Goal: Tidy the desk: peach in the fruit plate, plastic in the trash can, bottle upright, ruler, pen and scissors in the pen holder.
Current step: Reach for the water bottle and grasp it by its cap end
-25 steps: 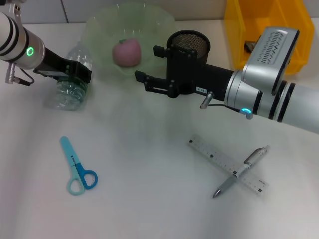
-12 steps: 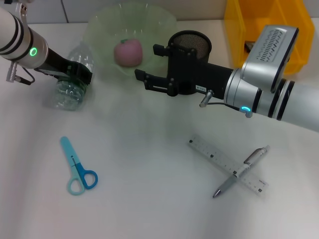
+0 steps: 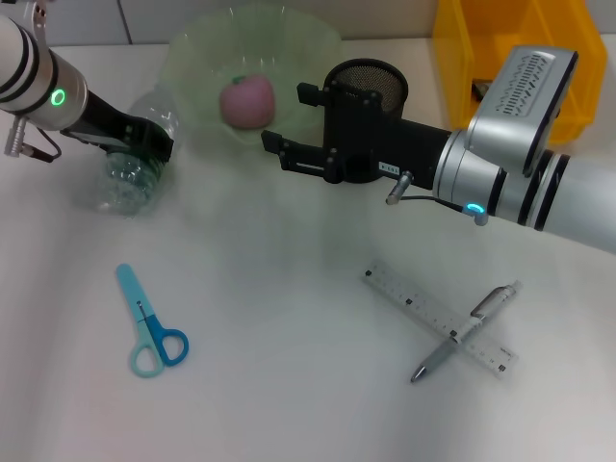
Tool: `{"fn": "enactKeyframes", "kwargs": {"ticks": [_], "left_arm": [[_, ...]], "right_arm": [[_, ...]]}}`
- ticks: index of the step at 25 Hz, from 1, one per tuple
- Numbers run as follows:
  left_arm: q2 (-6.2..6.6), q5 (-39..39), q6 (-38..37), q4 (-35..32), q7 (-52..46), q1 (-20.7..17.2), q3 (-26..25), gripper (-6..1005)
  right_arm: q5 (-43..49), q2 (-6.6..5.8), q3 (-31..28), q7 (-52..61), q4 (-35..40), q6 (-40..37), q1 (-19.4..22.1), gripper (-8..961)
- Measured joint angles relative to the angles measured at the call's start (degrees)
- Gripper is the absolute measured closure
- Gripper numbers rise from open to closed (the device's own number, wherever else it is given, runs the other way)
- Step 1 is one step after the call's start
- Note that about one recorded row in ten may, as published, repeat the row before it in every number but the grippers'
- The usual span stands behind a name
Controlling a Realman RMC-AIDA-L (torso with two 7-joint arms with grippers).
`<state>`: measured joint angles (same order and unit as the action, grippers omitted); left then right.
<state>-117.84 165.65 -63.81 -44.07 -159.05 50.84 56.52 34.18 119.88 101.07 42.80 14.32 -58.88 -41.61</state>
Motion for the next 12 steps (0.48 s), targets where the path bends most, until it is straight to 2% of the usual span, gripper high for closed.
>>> {"fn": "enactKeyframes", "kwargs": {"ticks": [4, 12], "left_arm": [[-0.05, -0.01, -1.21, -2.95, -0.06, -1.28, -0.07, 222], [-0.04, -0.05, -3.87, -4.63, -0.04, -2.21, -0.02, 237]], "right_arm": [[0.0, 0.0, -0.3, 0.0, 0.0, 0.01, 0.01, 168], [0.0, 0.0, -0.53, 0.0, 0.31, 0.0, 0.04, 168]]}}
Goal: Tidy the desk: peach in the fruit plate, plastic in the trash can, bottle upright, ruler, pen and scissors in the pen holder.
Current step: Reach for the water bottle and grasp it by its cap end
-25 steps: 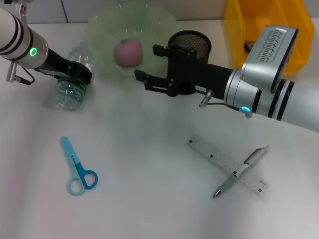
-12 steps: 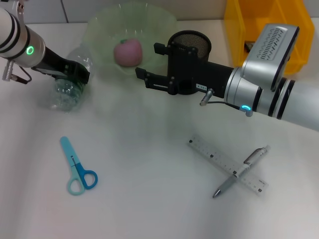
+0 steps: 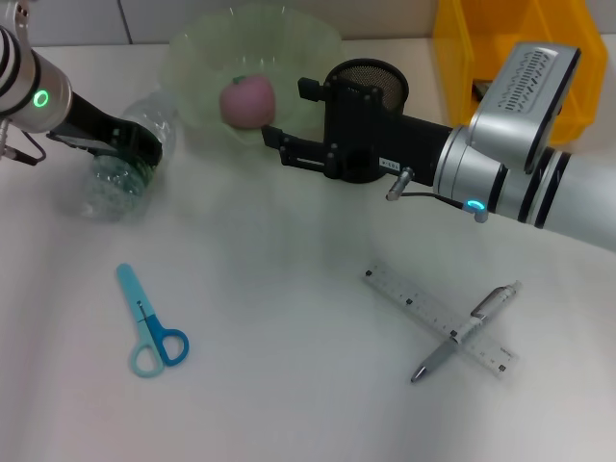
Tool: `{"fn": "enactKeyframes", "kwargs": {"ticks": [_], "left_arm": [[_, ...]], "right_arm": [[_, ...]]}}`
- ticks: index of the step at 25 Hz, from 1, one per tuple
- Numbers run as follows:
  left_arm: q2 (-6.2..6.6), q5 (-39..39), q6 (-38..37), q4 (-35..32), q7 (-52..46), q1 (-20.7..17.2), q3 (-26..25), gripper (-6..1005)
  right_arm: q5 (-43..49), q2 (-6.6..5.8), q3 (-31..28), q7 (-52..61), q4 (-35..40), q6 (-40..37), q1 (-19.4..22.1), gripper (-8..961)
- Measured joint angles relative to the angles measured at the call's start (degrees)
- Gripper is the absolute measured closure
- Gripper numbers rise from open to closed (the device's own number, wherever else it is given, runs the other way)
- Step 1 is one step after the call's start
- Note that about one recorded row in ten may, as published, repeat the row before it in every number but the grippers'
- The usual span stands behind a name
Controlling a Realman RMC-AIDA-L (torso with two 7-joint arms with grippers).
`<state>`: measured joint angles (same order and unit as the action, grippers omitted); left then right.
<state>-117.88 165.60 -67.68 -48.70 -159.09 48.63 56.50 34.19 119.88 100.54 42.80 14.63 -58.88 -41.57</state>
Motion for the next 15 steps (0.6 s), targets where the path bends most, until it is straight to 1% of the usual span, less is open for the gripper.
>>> {"fn": "enactKeyframes", "kwargs": {"ticks": [9, 10, 15], "left_arm": [[-0.28, -0.05, -1.95, -4.81, 0.01, -2.5, 0.07, 244], [-0.44, -0.1, -2.31, -6.77, 0.01, -3.35, 0.16, 246], [-0.57, -0.45, -3.86, -10.98, 0.01, -4.96, 0.2, 278]], "right_arm": [[0.0, 0.0, 0.0, 0.0, 0.1, -0.01, -0.15, 169], [0.01, 0.0, 0.0, 0.0, 0.12, -0.01, -0.15, 169], [0.01, 0.0, -0.01, 0.0, 0.15, -0.01, -0.18, 169]]}}
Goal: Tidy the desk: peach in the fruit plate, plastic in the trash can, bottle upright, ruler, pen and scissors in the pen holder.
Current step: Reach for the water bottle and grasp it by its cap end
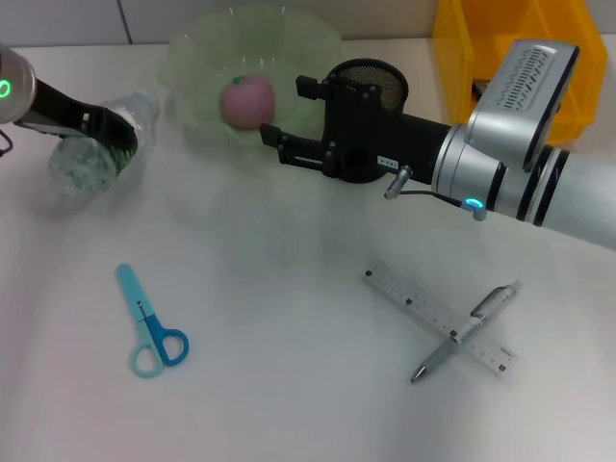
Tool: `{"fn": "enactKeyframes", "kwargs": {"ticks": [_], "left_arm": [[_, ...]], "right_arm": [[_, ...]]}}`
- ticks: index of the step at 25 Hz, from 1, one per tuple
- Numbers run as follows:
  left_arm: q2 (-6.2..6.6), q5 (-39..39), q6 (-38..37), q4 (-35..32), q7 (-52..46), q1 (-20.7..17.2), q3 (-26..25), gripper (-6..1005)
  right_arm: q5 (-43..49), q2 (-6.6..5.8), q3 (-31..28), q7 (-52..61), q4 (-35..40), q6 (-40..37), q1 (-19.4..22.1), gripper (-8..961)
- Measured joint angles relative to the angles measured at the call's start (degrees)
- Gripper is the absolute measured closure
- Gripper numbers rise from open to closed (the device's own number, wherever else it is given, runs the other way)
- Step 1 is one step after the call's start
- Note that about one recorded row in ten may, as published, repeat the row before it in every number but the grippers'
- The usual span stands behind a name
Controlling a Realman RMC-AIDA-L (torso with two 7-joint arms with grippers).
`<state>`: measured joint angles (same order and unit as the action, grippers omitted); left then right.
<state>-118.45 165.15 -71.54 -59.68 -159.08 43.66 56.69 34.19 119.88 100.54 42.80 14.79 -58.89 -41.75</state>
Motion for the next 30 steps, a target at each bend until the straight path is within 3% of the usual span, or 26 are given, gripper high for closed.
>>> {"fn": "enactKeyframes", "kwargs": {"ticks": [13, 18, 21, 25, 30], "left_arm": [[0.1, -0.18, -2.08, -4.99, 0.2, -2.12, 0.71, 405], [0.9, 0.27, -3.13, -5.89, 2.75, -0.6, 0.28, 622], [1.75, 0.2, -3.91, -4.27, 2.99, 0.38, 0.07, 838], [3.21, 0.35, -5.36, 1.23, 3.55, 3.14, 0.32, 695], [3.46, 0.4, -6.63, 2.86, 4.87, 4.56, 0.8, 482]], "right_arm": [[0.0, 0.0, -0.18, 0.42, 0.51, 0.01, 0.01, 169], [0.0, 0.0, -0.17, 0.43, 0.54, -0.01, 0.01, 169], [-0.01, 0.0, -0.17, 0.42, 0.58, -0.05, 0.17, 169], [0.0, 0.0, -0.17, 0.41, 0.6, -0.06, 0.32, 169], [-0.01, 0.0, -0.17, 0.41, 0.6, -0.06, 0.35, 169]]}}
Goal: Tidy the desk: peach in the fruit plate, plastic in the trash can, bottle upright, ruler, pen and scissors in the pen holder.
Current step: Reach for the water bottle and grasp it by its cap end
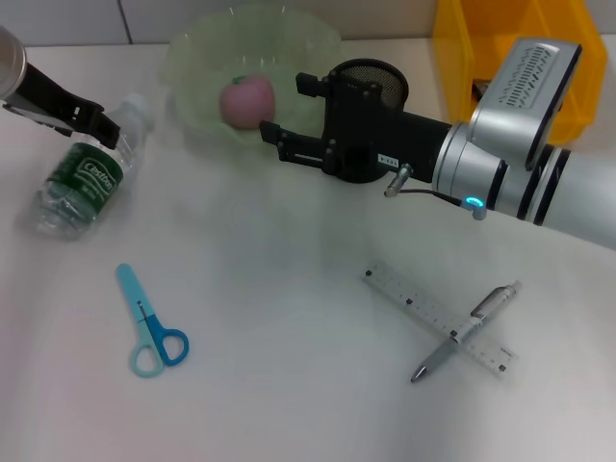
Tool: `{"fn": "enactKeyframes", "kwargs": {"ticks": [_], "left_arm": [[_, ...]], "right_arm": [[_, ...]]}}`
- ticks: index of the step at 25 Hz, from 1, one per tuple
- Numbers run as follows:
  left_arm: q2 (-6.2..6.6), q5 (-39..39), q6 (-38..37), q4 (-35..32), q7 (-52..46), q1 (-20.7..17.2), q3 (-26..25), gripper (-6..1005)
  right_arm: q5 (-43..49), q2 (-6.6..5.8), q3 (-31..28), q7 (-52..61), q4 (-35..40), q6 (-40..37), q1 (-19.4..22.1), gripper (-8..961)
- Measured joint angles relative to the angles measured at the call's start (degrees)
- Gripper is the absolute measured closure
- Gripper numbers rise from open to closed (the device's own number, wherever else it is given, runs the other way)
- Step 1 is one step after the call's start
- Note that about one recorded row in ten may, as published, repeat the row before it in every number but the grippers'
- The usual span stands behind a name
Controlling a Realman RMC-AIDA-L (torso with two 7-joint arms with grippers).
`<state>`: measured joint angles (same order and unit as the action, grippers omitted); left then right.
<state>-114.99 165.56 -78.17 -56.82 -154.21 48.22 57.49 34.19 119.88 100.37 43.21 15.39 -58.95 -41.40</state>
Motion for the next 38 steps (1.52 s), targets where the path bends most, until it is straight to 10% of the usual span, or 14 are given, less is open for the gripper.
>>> {"fn": "enactKeyframes", "kwargs": {"ticks": [13, 38], "left_arm": [[0.52, 0.11, -0.69, 3.19, 0.77, 0.43, 4.25, 193], [0.4, 0.12, 3.33, 9.41, 0.45, 1.31, 6.7, 201]], "right_arm": [[0.0, 0.0, 0.19, -0.25, 0.16, -0.11, 0.01, 169], [0.0, 0.0, 0.53, -0.33, 0.26, -0.04, 0.18, 169]]}}
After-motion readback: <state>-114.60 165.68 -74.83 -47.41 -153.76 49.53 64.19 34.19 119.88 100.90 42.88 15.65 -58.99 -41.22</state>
